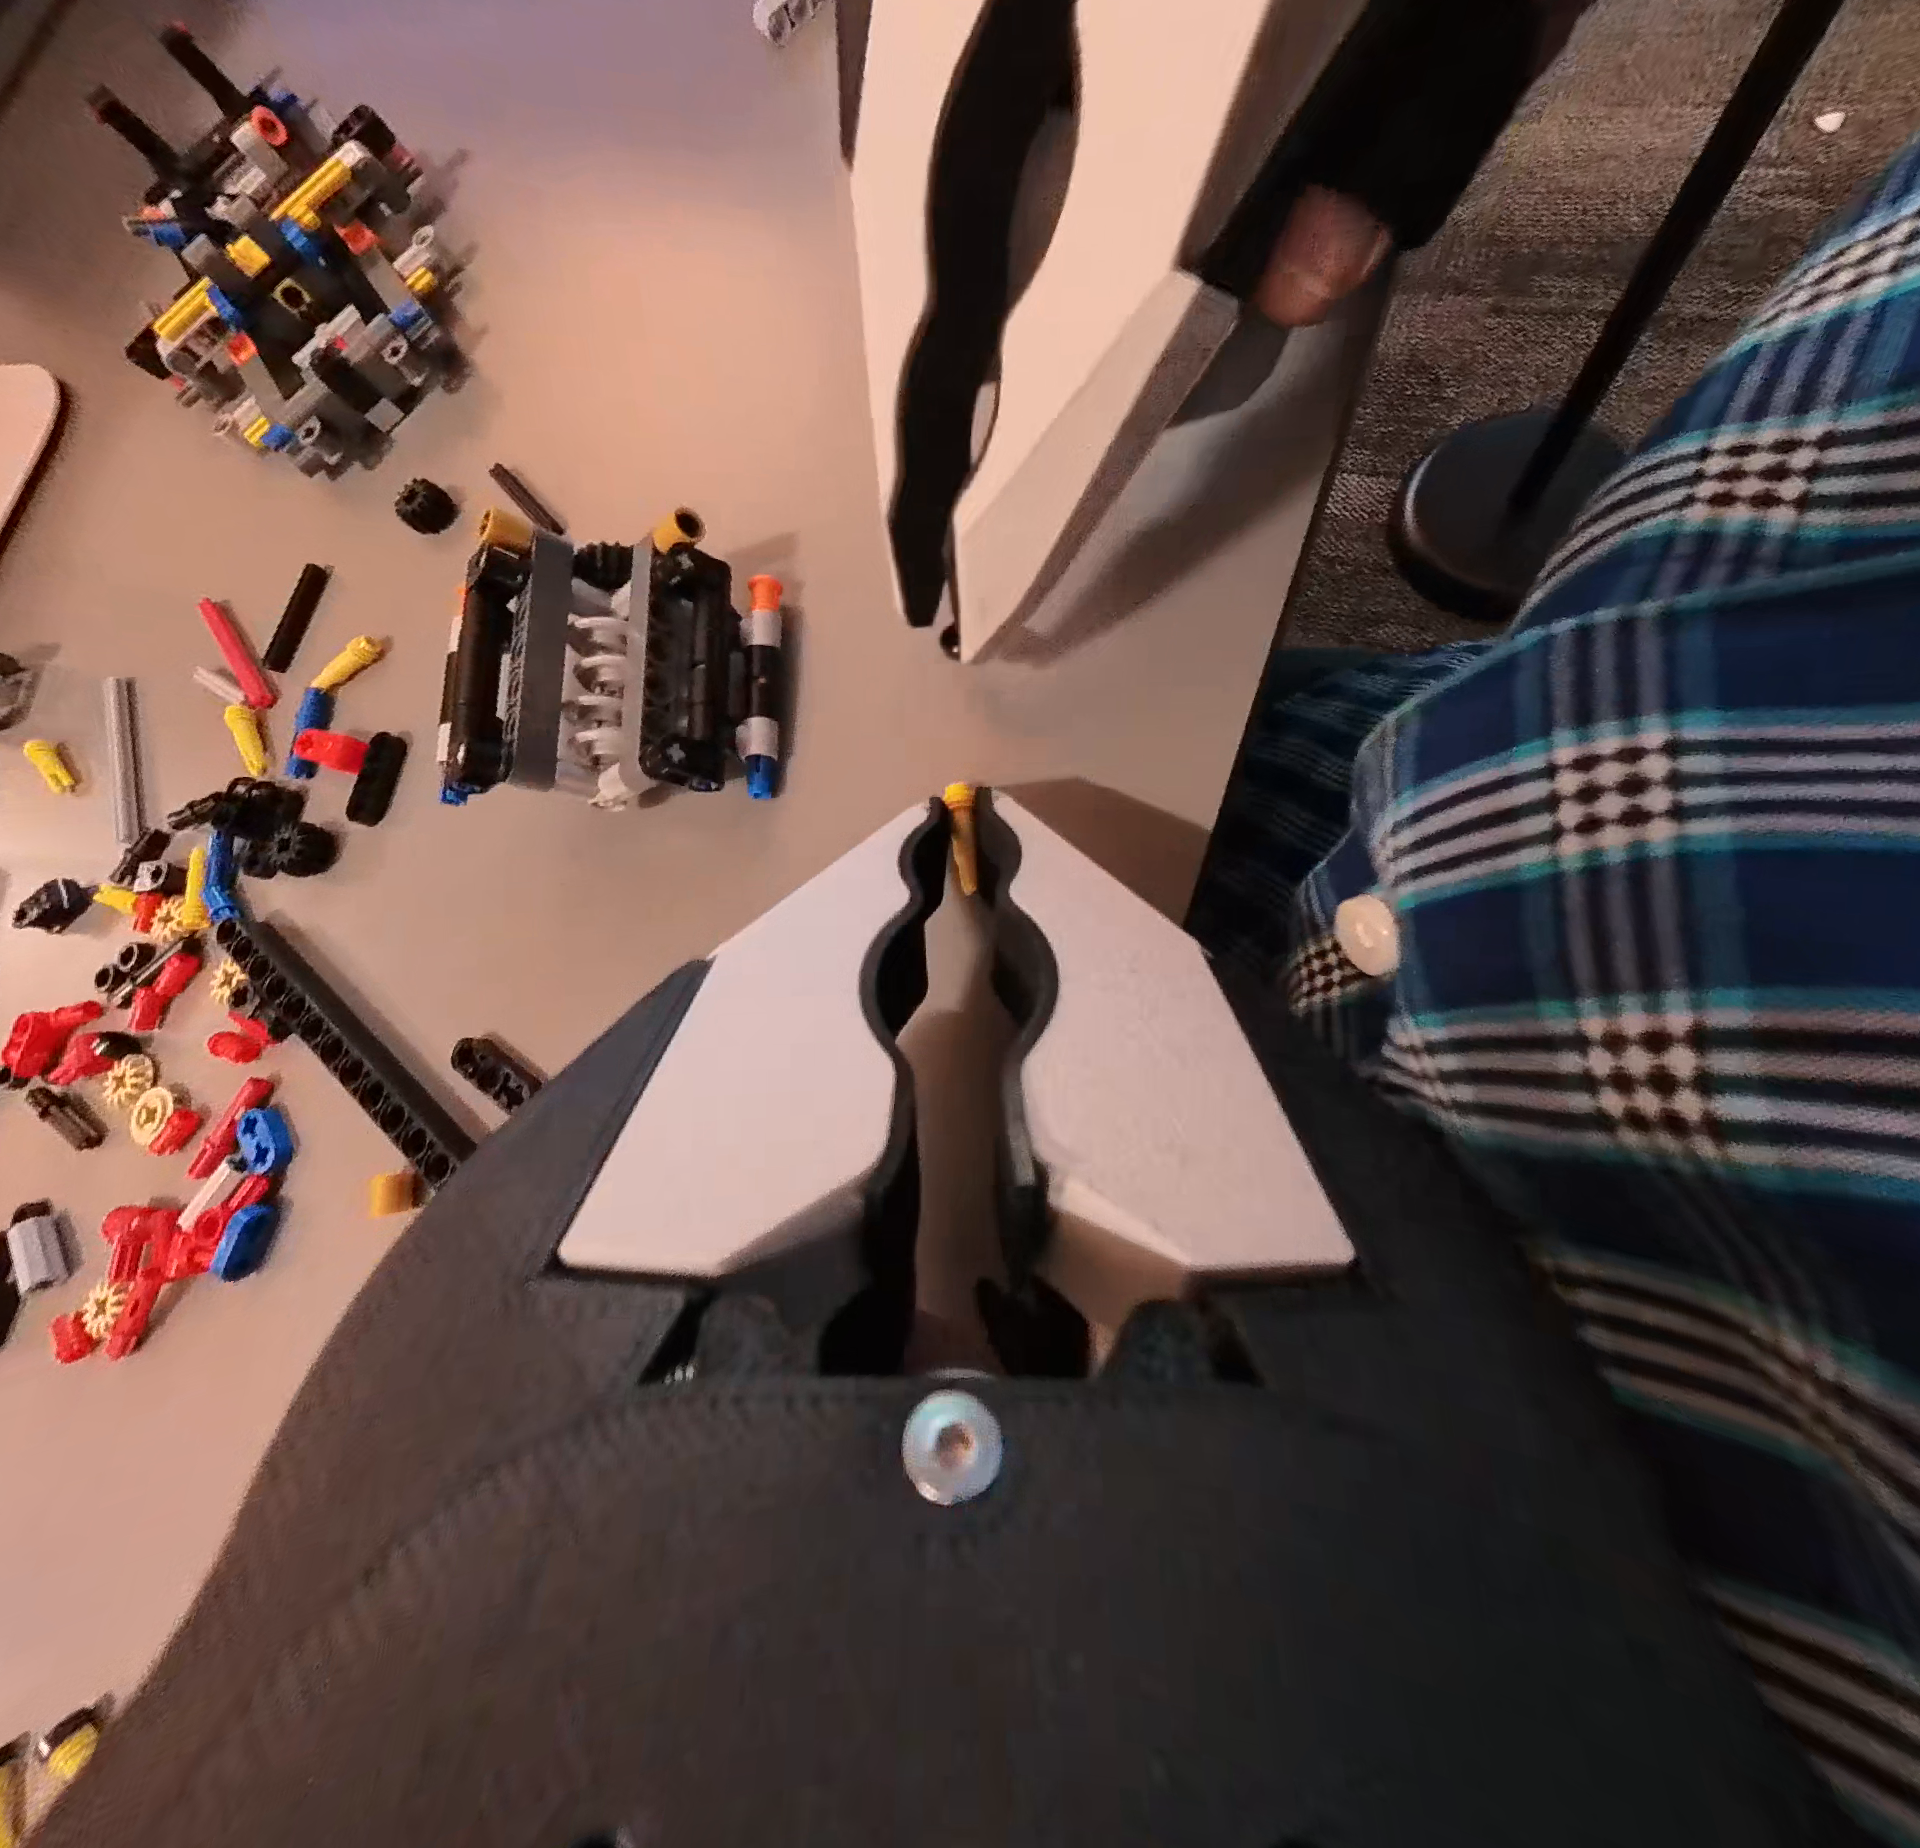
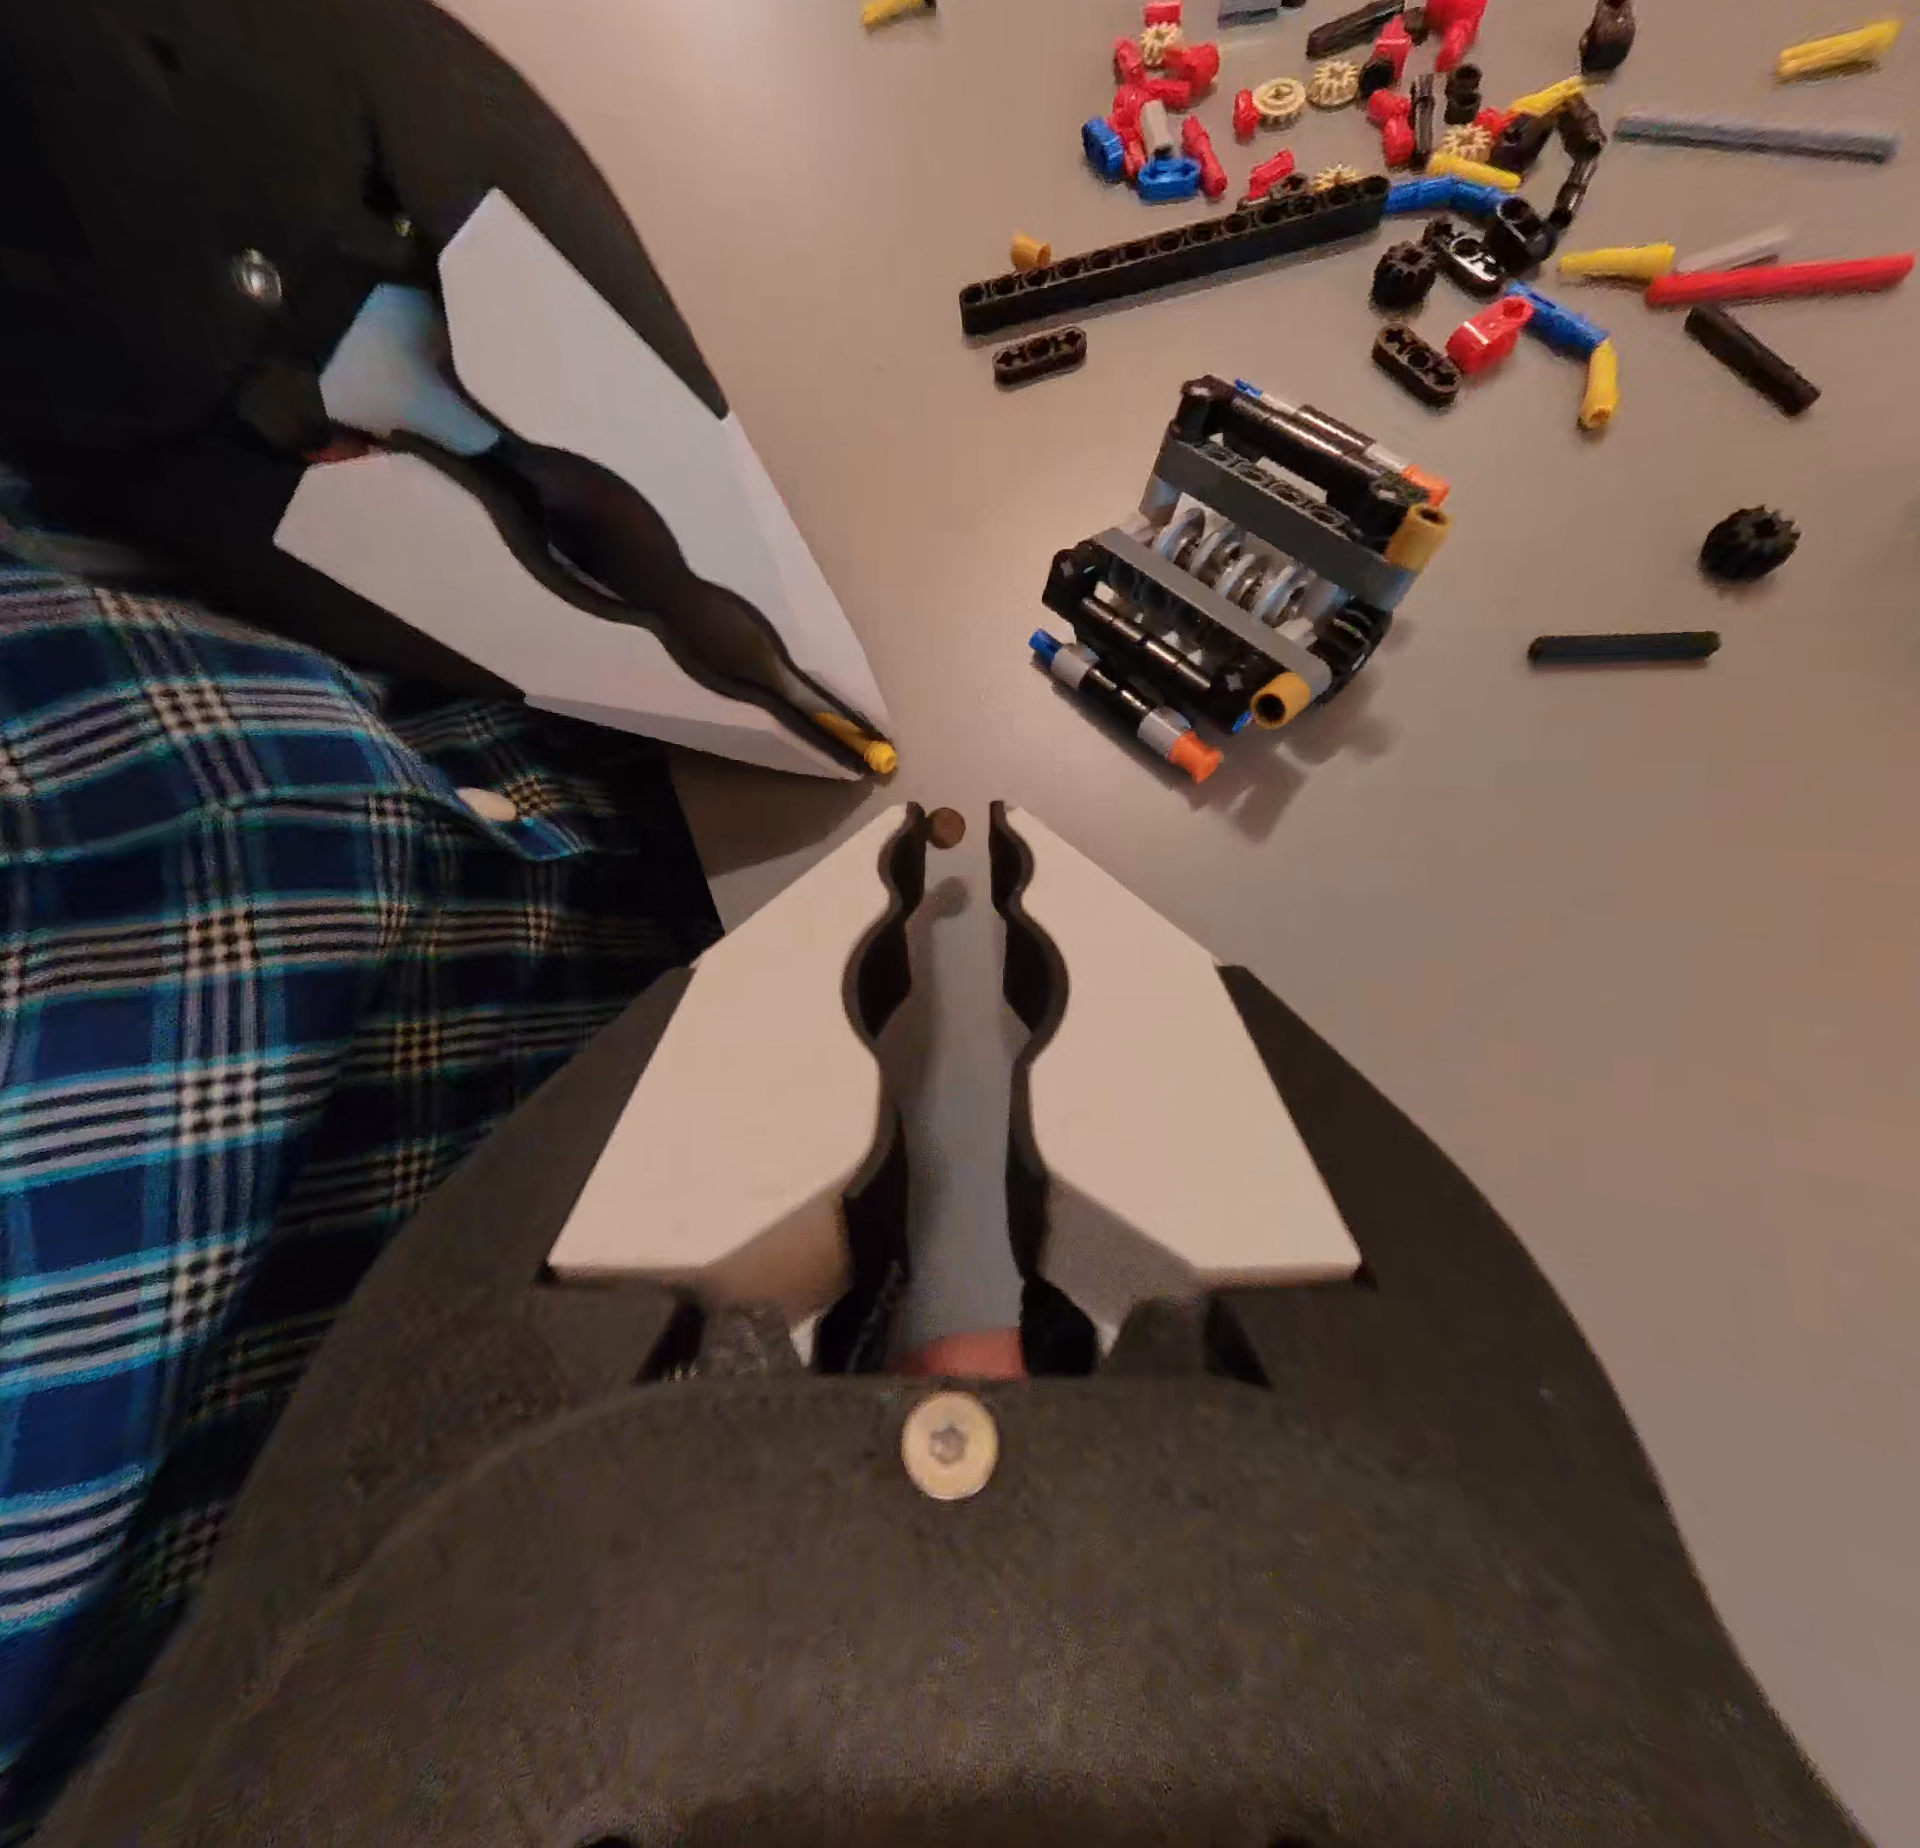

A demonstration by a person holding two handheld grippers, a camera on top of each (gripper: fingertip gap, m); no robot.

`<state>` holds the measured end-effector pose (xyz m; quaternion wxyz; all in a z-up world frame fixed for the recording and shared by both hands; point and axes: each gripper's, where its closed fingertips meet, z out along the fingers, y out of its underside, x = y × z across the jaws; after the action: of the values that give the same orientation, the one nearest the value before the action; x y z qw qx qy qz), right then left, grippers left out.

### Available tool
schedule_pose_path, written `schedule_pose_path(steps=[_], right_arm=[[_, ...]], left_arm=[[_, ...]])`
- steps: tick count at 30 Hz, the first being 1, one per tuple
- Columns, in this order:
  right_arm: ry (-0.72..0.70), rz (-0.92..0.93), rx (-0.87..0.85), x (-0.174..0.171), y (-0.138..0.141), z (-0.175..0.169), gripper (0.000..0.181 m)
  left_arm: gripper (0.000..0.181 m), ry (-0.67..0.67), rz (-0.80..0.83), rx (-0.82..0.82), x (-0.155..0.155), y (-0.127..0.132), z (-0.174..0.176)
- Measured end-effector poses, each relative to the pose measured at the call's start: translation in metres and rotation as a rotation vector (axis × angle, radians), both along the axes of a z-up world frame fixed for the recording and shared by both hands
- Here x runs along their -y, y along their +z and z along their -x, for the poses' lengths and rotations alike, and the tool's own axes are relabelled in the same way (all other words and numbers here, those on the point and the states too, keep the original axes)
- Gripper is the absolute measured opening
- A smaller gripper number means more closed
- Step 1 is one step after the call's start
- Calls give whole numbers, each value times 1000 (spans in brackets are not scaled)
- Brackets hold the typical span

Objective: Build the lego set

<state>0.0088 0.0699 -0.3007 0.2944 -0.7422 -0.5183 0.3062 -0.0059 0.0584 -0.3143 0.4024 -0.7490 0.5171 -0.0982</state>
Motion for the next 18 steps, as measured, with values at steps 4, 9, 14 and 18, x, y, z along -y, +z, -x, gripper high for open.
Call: schedule_pose_path(steps=[4,9,14,18], right_arm=[[0,5,18,3,-5,0,4],[-6,5,39,1,-10,5,5],[14,-70,82,-4,-13,8,4],[41,-155,69,-4,-9,9,4]], left_arm=[[2,2,3,2,-1,0,0],[2,5,-11,-3,-1,0,0],[2,5,-7,2,-1,0,1],[2,8,-4,5,-2,0,1]])
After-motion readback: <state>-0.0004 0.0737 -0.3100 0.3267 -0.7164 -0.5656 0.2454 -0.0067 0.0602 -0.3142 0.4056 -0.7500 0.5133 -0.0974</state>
